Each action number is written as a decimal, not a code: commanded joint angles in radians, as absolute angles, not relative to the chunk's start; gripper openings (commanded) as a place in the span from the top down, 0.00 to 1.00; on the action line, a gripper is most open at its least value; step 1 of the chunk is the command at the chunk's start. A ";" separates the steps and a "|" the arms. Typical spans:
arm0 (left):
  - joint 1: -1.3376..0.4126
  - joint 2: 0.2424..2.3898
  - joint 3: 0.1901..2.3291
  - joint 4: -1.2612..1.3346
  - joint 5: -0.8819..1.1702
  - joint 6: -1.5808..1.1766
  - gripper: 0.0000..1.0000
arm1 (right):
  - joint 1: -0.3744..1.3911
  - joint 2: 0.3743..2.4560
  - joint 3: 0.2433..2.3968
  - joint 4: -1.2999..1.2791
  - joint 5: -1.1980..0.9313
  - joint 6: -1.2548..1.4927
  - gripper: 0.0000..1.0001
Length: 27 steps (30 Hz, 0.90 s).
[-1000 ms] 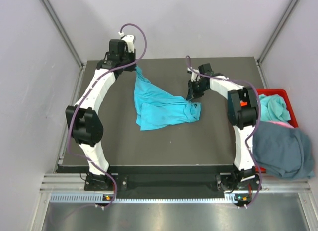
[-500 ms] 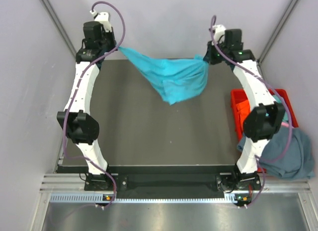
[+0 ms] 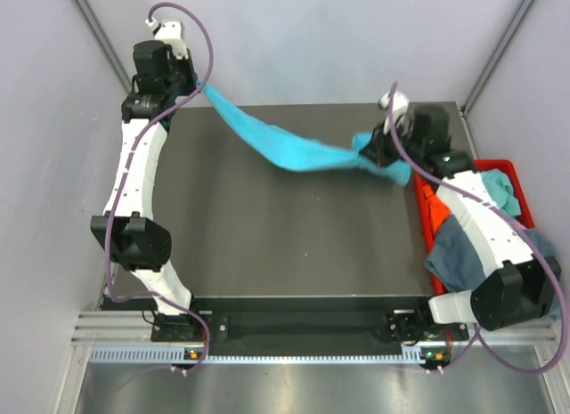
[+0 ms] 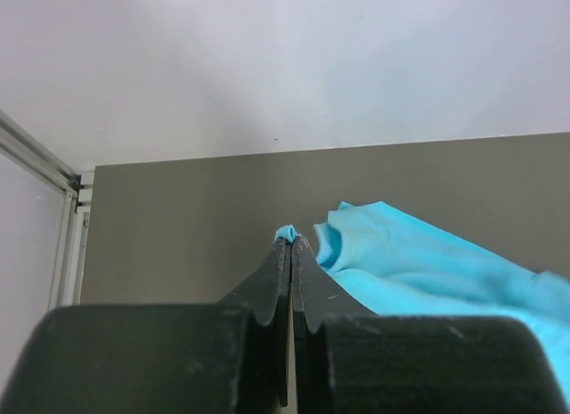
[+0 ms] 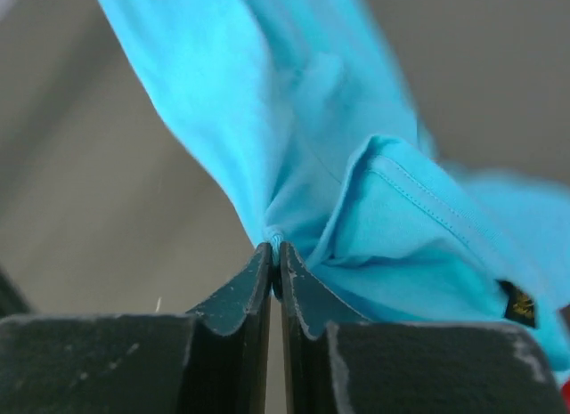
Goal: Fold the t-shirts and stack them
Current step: Flatten the tshirt out
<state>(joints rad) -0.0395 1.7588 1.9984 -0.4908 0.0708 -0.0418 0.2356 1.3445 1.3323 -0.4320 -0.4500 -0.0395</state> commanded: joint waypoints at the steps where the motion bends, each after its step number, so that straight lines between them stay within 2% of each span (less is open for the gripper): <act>1: -0.023 1.727 1.987 -0.472 0.081 -0.041 1.00 | 0.265 1.292 1.129 -0.328 -0.601 -0.006 0.91; 2: -0.018 1.727 1.985 -0.477 0.083 -0.043 1.00 | 0.267 1.289 1.111 -0.327 -0.645 0.023 0.83; 3: -0.017 1.729 1.985 -0.483 0.086 -0.048 1.00 | 0.267 1.290 1.095 -0.330 -0.738 0.023 0.67; 4: -0.014 1.729 1.986 -0.489 0.092 -0.052 1.00 | 0.267 1.295 1.100 -0.333 -0.786 0.025 0.34; 6: -0.009 1.727 1.985 -0.517 0.104 -0.061 1.00 | 0.267 1.327 1.147 -0.341 -0.868 0.040 0.30; 10: -0.008 1.724 1.974 -0.628 0.124 -0.075 1.00 | 0.264 1.406 1.273 -0.351 -0.830 0.058 0.14; 13: -0.008 1.684 1.834 -0.669 0.153 -0.090 1.00 | 0.262 1.502 1.359 -0.360 -0.706 0.069 0.14; 14: -0.008 1.643 1.724 -0.670 0.155 -0.094 1.00 | 0.262 1.556 1.399 -0.367 -0.684 0.069 0.14; 20: -0.008 1.479 1.386 -0.654 0.130 -0.094 0.99 | 0.259 1.796 1.557 -0.426 -0.655 0.081 0.20; 23: -0.008 1.442 1.394 -0.690 0.069 -0.071 1.00 | 0.259 1.871 1.635 -0.439 -0.649 0.094 0.21; 27: 0.020 1.422 1.451 -0.787 0.107 -0.072 1.00 | 0.258 1.931 1.686 -0.459 -0.634 0.103 0.21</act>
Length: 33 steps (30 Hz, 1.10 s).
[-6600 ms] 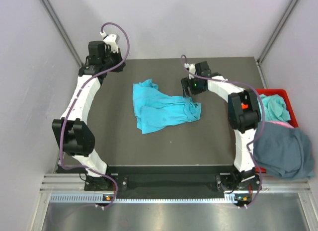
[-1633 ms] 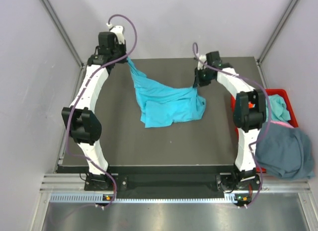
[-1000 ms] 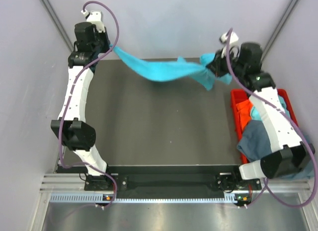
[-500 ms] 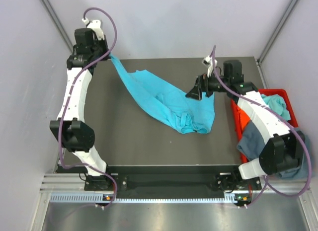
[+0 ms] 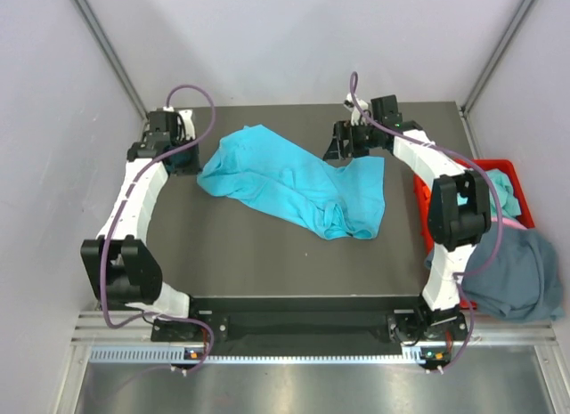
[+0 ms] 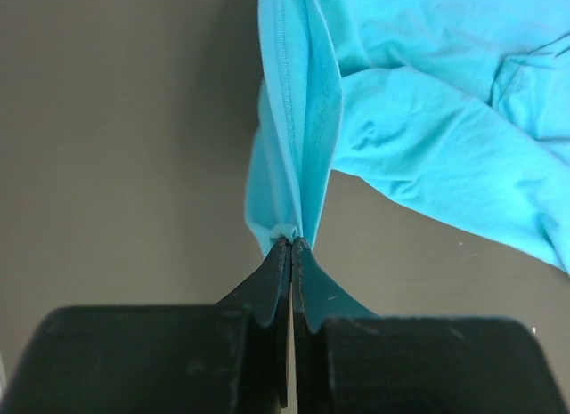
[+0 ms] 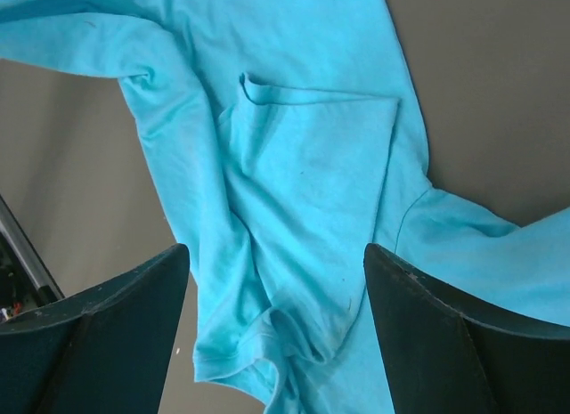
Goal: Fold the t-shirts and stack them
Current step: Flatten the tshirt out
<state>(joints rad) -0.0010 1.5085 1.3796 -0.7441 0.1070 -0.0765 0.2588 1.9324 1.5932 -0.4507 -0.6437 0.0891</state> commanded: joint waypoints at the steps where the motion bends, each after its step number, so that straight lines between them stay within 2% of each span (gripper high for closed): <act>1: 0.021 1.402 1.457 -0.796 0.113 -0.074 1.00 | 0.258 1.940 1.692 -0.462 -0.635 0.101 0.21; 8: 0.029 1.339 1.540 -0.959 0.109 -0.025 1.00 | 0.259 1.970 1.709 -0.471 -0.647 0.112 0.21; 12: 0.029 1.336 1.600 -0.996 0.089 -0.017 0.97 | 0.258 1.977 1.732 -0.477 -0.644 0.114 0.21; 13: 0.029 1.347 1.621 -0.999 0.086 -0.014 0.88 | 0.258 1.979 1.735 -0.482 -0.643 0.115 0.21; 16: 0.029 1.386 1.698 -0.971 0.011 0.015 0.53 | 0.258 1.979 1.741 -0.485 -0.634 0.110 0.21; 19: 0.028 1.449 1.700 -0.812 -0.061 0.069 0.42 | 0.256 1.979 1.741 -0.486 -0.574 0.091 0.22; 22: 0.029 1.594 1.741 -0.709 -0.051 0.106 0.41 | 0.249 1.990 1.741 -0.489 -0.462 0.092 0.22; 27: 0.029 1.885 1.946 -0.692 0.096 0.094 0.43 | 0.232 2.066 1.787 -0.538 -0.260 0.083 0.23; 33: 0.029 2.178 2.110 -0.580 0.192 0.055 0.42 | 0.196 2.131 1.810 -0.543 -0.135 0.075 0.23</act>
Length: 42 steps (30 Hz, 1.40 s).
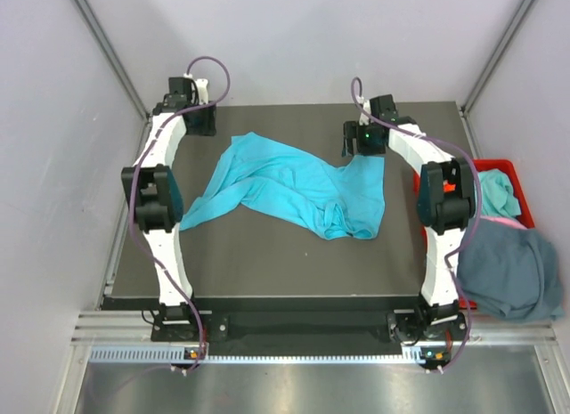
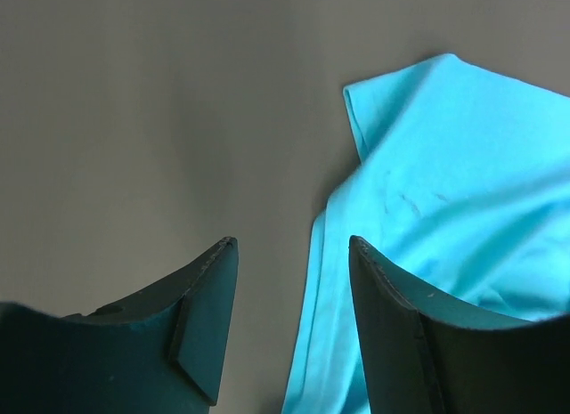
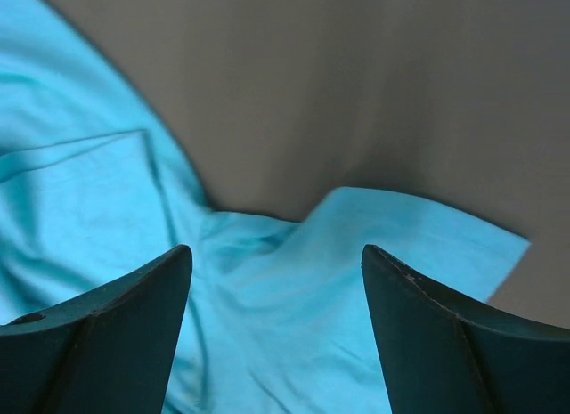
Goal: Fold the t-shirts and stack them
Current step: Flatten the tshirt out
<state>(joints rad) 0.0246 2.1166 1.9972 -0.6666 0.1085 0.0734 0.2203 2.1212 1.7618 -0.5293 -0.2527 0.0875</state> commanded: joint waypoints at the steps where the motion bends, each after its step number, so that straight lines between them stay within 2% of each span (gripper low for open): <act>1: 0.031 2.210 2.141 -0.581 0.199 0.048 0.42 | 0.189 2.134 1.810 -0.545 -0.118 0.075 0.23; 7: 0.029 2.390 2.319 -0.534 0.258 -0.027 0.41 | 0.117 2.152 1.806 -0.557 -0.058 0.104 0.24; 14: 0.029 2.490 2.359 -0.428 0.281 -0.097 0.41 | 0.075 2.184 1.782 -0.563 -0.077 0.109 0.23; 18: 0.029 2.552 2.382 -0.410 0.290 -0.127 0.45 | 0.077 2.200 1.782 -0.566 -0.086 0.106 0.23; 24: 0.029 2.591 2.382 -0.410 0.291 -0.129 0.50 | 0.075 2.220 1.784 -0.571 -0.121 0.109 0.24; 32: 0.029 2.625 2.379 -0.402 0.298 -0.143 0.52 | 0.075 2.253 1.804 -0.572 -0.118 0.109 0.23; 35: 0.028 2.634 2.378 -0.408 0.313 -0.155 0.57 | 0.075 2.263 1.812 -0.572 -0.118 0.110 0.23; 42: 0.029 2.588 2.289 -0.397 0.336 -0.166 0.61 | 0.075 2.278 1.830 -0.578 -0.120 0.112 0.23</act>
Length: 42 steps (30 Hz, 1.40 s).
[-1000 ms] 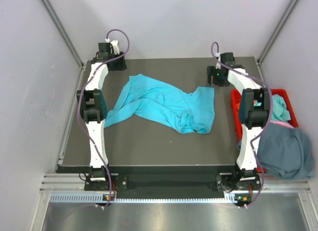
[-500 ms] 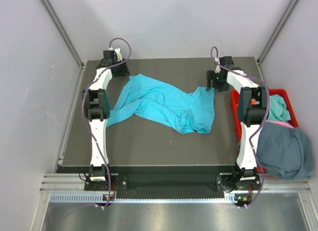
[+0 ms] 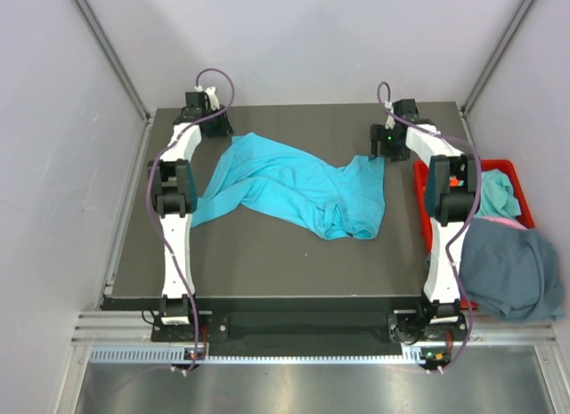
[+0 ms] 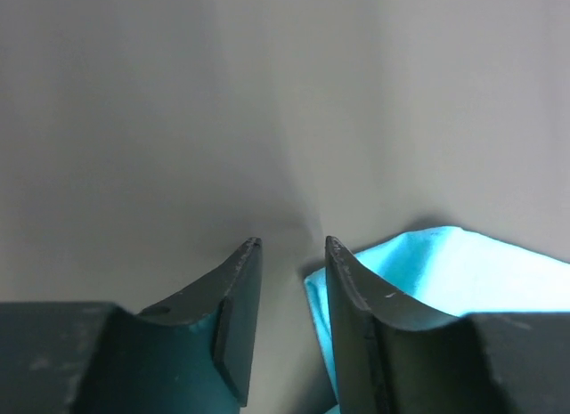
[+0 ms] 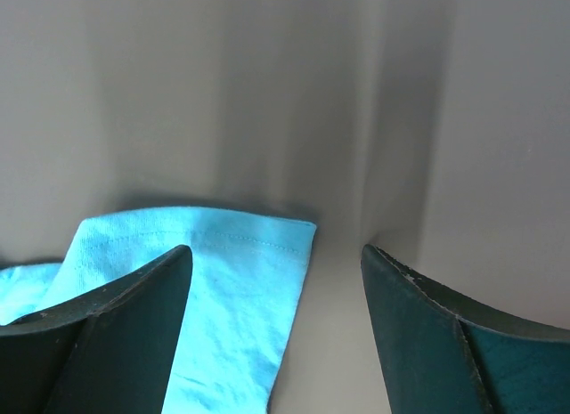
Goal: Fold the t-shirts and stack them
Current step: Flatten the tshirt out
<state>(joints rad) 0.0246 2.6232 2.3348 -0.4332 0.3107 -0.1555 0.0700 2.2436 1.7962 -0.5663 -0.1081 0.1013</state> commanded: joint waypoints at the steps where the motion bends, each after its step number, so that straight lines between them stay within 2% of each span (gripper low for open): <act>1: 0.029 2.580 2.280 -0.394 0.339 -0.166 0.59 | 0.075 2.281 1.833 -0.581 -0.123 0.113 0.23; 4: 0.029 2.548 2.243 -0.388 0.348 -0.175 0.53 | 0.075 2.284 1.833 -0.581 -0.126 0.114 0.23; 15: 0.029 2.493 2.166 -0.382 0.356 -0.172 0.55 | 0.078 2.281 1.841 -0.583 -0.132 0.118 0.23; 19: 0.029 2.502 2.169 -0.379 0.357 -0.173 0.59 | 0.080 2.284 1.842 -0.581 -0.133 0.118 0.23; 23: 0.026 2.526 2.187 -0.379 0.357 -0.178 0.72 | 0.080 2.281 1.841 -0.583 -0.130 0.117 0.23; 37: 0.029 2.531 2.201 -0.377 0.376 -0.176 1.00 | 0.083 2.269 1.813 -0.578 -0.135 0.115 0.23; 42: 0.029 2.526 2.197 -0.371 0.379 -0.183 1.00 | 0.083 2.267 1.787 -0.572 -0.158 0.124 0.22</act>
<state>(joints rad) 0.0246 2.5458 2.1876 -0.3824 0.3557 -0.1814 0.0719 2.2562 1.8130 -0.5602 -0.1249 0.1028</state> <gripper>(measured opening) 0.012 0.774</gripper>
